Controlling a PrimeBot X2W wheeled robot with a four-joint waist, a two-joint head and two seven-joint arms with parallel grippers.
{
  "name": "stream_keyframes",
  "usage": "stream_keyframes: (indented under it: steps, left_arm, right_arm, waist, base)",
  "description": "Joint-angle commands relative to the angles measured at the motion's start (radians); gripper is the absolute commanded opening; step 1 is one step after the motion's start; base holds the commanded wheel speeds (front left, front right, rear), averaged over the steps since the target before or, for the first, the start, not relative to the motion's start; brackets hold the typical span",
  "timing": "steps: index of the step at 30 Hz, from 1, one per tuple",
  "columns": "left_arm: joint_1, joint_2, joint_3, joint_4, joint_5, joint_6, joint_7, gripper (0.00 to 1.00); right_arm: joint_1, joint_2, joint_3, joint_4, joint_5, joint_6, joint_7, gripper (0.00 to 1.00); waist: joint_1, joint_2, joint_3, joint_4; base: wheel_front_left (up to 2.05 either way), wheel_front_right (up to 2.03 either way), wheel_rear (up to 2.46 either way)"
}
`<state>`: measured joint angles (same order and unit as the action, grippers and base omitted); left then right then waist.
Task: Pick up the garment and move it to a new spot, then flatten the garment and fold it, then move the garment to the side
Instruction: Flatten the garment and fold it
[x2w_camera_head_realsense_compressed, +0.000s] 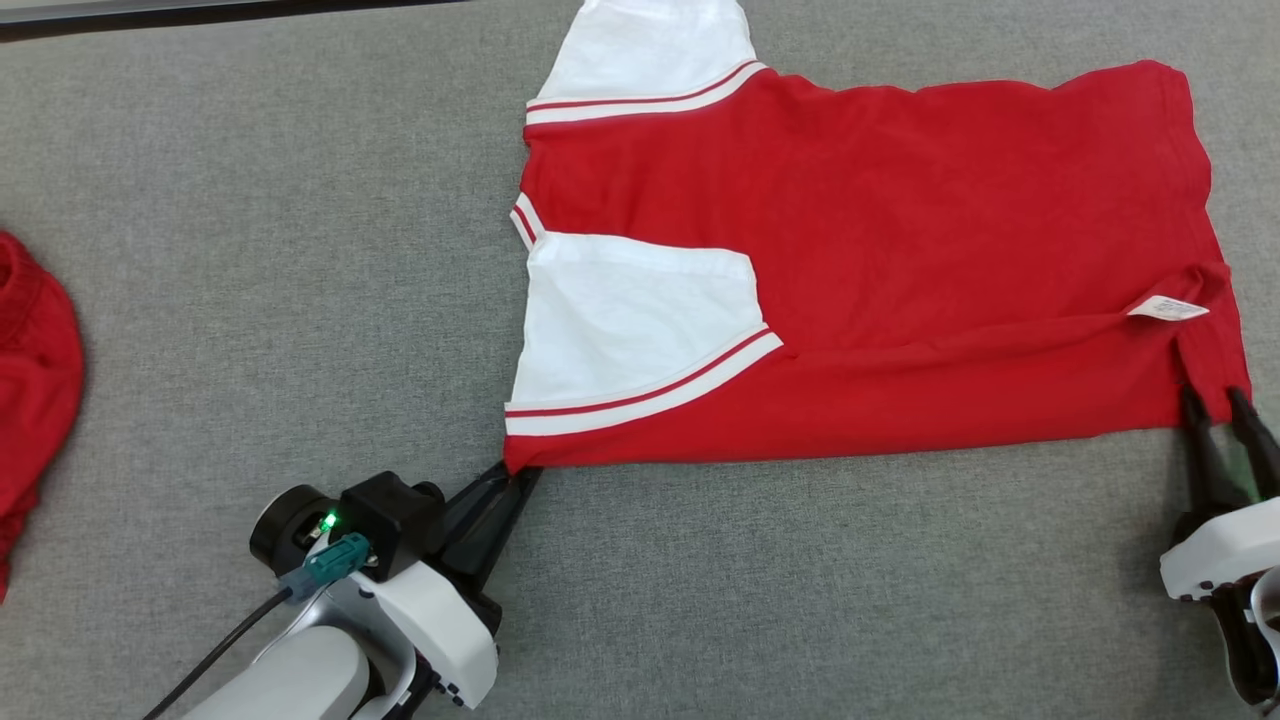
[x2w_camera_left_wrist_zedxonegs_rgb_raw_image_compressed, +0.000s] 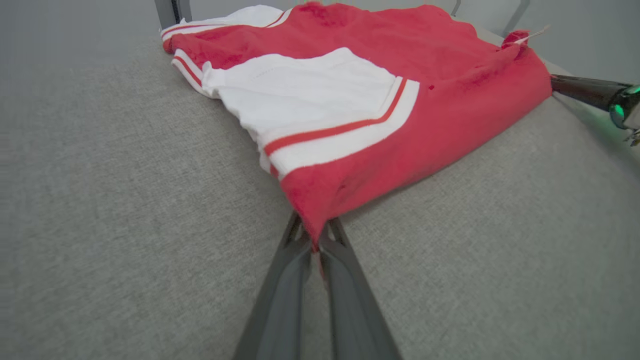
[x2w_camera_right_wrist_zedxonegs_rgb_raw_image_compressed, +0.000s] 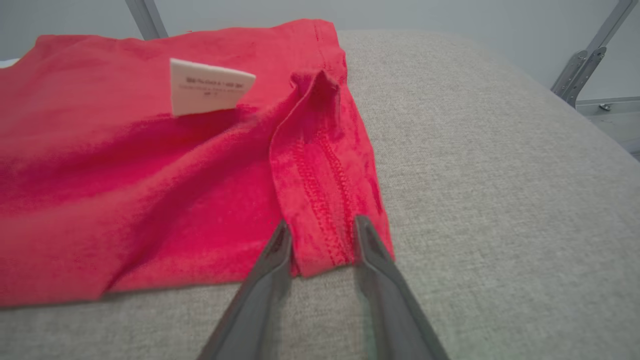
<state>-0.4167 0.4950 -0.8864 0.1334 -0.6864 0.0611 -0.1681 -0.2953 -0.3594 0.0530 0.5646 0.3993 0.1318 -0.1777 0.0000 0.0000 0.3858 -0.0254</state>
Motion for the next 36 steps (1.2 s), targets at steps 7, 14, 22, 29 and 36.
stream_keyframes:
  steps: [7, 14, 22, 29, 36]
  left_arm:
    - [0.023, 0.039, 0.023, -0.032, 0.003, 0.029, -0.024, 0.00]
    - [0.081, 0.118, 0.038, -0.123, 0.004, 0.073, -0.012, 0.00]
    - [0.209, 0.193, 0.014, -0.290, 0.000, 0.158, 0.033, 0.00]
    - [0.339, 0.232, -0.003, -0.413, -0.018, 0.248, 0.041, 0.00]
    - [0.362, 0.185, 0.012, -0.383, -0.062, 0.226, -0.013, 0.03]
  right_arm:
    - [0.044, -0.031, -0.017, -0.016, 0.067, -0.002, -0.017, 0.00]
    - [0.132, -0.106, 0.015, -0.120, 0.198, -0.003, -0.002, 0.00]
    - [0.254, -0.183, 0.058, -0.242, 0.278, -0.002, -0.029, 0.00]
    - [0.410, -0.223, 0.008, -0.316, 0.302, -0.003, -0.047, 0.00]
    - [0.491, -0.199, -0.046, -0.373, 0.285, -0.002, -0.019, 1.00]
  waist:
    - [0.0000, 0.0000, -0.023, 0.002]
    - [0.0000, 0.0000, -0.045, 0.004]
    - [0.0000, 0.0000, -0.041, 0.031]
    - [0.0000, 0.0000, -0.032, 0.063]
    - [0.0000, 0.0000, -0.052, 0.073]
  base:
    - [0.00, 0.00, 0.00]
    - [0.00, 0.00, 0.00]
    - [0.00, 0.00, 0.00]
    - [0.00, 0.00, 0.00]
    - [0.00, 0.00, 0.00]
